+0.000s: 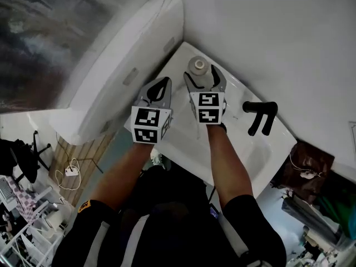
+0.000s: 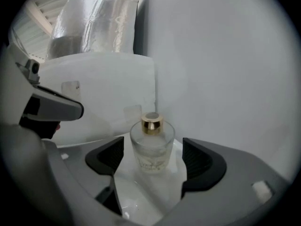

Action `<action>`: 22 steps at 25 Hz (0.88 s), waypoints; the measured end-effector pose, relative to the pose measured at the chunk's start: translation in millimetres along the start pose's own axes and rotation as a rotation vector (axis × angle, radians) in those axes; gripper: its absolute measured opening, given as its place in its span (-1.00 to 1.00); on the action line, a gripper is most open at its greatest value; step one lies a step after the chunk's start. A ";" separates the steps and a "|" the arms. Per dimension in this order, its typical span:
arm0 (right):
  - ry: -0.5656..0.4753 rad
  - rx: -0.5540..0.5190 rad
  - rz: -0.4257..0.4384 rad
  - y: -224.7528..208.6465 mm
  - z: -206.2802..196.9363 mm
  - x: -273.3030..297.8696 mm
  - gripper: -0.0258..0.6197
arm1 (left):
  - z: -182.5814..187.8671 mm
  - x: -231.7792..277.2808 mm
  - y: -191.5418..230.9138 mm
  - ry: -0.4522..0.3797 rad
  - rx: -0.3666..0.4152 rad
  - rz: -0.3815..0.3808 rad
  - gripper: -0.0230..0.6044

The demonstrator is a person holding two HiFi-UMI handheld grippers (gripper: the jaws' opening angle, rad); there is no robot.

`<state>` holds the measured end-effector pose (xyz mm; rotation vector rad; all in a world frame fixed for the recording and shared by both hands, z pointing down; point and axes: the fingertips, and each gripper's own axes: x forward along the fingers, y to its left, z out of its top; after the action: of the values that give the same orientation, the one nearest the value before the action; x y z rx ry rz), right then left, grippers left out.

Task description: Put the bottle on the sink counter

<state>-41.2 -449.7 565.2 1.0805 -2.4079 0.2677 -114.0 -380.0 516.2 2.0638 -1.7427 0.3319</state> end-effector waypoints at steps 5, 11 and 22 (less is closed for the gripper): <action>-0.039 0.008 -0.048 0.0 9.1 -35.4 0.23 | 4.6 -18.2 -5.3 -0.021 0.010 -0.010 -0.93; -0.074 0.025 -0.083 13.5 19.6 -75.4 0.04 | 13.8 -43.4 -17.3 -0.055 0.028 -0.030 -0.93; -0.121 0.088 -0.123 62.3 31.4 -151.1 -0.65 | 18.6 -102.3 -34.9 -0.097 0.050 -0.077 -0.93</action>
<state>-12.3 -321.4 463.1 1.3144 -2.4426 0.2757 -100.6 -294.1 449.3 2.2099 -1.7210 0.2581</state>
